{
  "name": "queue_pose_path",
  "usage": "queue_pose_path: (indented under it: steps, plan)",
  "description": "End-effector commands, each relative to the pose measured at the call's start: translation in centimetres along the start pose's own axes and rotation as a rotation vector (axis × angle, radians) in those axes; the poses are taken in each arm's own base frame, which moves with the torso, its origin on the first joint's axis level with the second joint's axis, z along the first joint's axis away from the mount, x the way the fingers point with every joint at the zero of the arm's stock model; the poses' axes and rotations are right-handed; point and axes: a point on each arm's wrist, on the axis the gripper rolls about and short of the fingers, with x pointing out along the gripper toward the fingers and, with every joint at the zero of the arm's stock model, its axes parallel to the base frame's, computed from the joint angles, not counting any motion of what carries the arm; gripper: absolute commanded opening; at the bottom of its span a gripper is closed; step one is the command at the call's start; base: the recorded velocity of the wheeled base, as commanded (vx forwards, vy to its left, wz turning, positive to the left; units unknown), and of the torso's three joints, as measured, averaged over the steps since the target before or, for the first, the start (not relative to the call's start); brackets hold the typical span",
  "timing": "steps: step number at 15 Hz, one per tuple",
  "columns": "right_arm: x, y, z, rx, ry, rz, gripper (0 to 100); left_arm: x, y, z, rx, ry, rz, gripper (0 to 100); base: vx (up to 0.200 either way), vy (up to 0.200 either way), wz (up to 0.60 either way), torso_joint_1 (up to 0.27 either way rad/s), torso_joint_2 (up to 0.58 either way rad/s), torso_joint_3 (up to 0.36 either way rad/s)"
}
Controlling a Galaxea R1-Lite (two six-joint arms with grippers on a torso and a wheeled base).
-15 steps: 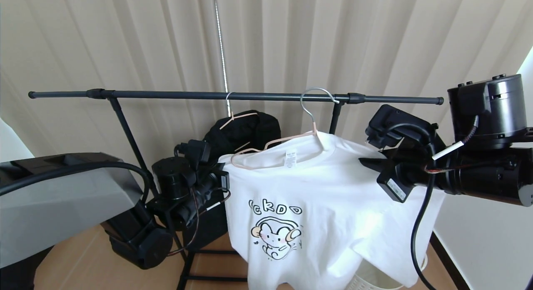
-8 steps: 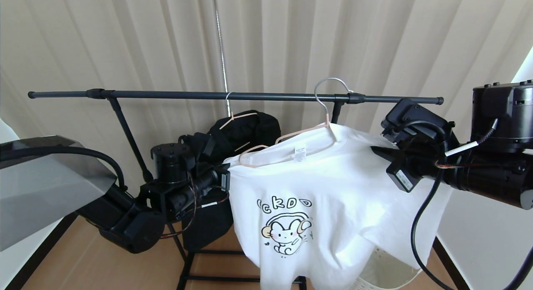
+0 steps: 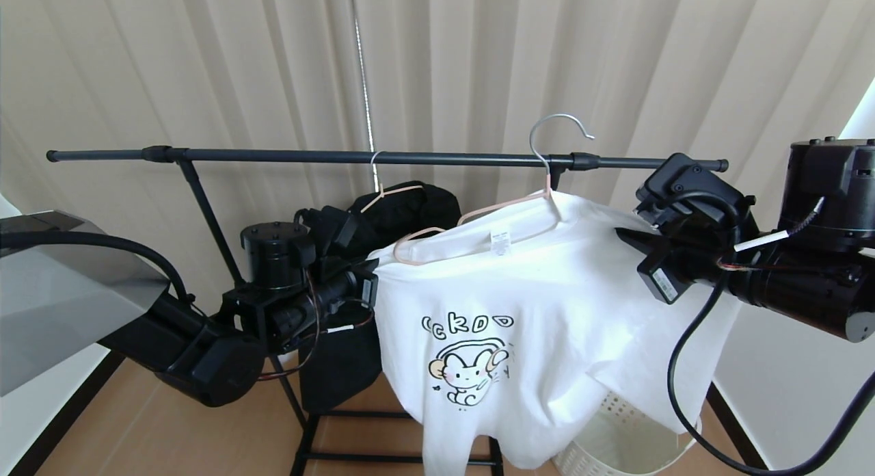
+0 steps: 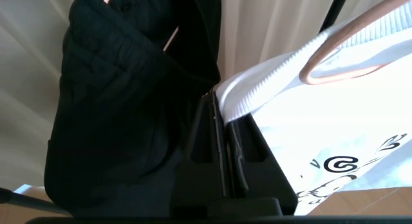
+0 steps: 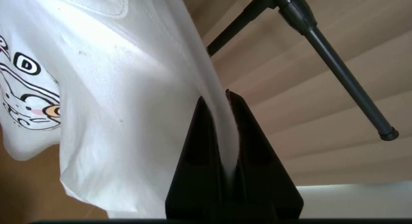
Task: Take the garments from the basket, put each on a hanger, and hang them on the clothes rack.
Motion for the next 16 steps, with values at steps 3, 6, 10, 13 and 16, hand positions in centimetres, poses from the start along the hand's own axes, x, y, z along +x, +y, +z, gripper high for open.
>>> queue_pose_path:
  steps: [3, 6, 10, 13, 16]
  plan:
    - [0.2, 0.1, -0.3, 0.001, -0.001, -0.006, 0, -0.1, 0.7, 0.0, -0.003, -0.002, 0.004, 0, 0.0, 0.0, 0.0, 0.0, 0.0, 0.0]
    - [0.9, 0.7, -1.4, -0.025, 0.011, -0.005, 0, -0.9, 0.9, 1.1, -0.004, 0.005, -0.046, 0, 0.0, 0.0, 0.0, 0.0, 0.0, 0.0]
    - [1.3, 1.4, -2.9, -0.061, 0.001, -0.018, 0, -1.0, 0.9, 2.6, -0.006, 0.037, -0.089, 0, 0.0, 0.0, 0.0, 0.0, 0.0, 0.0]
    - [1.7, 2.0, -3.7, -0.062, -0.007, -0.023, 0, -0.6, 0.8, 3.5, -0.007, 0.079, -0.096, 0, 0.0, 0.0, 0.0, 0.0, 0.0, 0.0]
    - [2.4, 2.6, -4.3, -0.052, -0.04, -0.042, 0, -0.6, -0.4, 4.1, 0.001, 0.093, -0.126, 0, 0.0, 0.0, 0.0, 0.0, 0.0, 0.0]
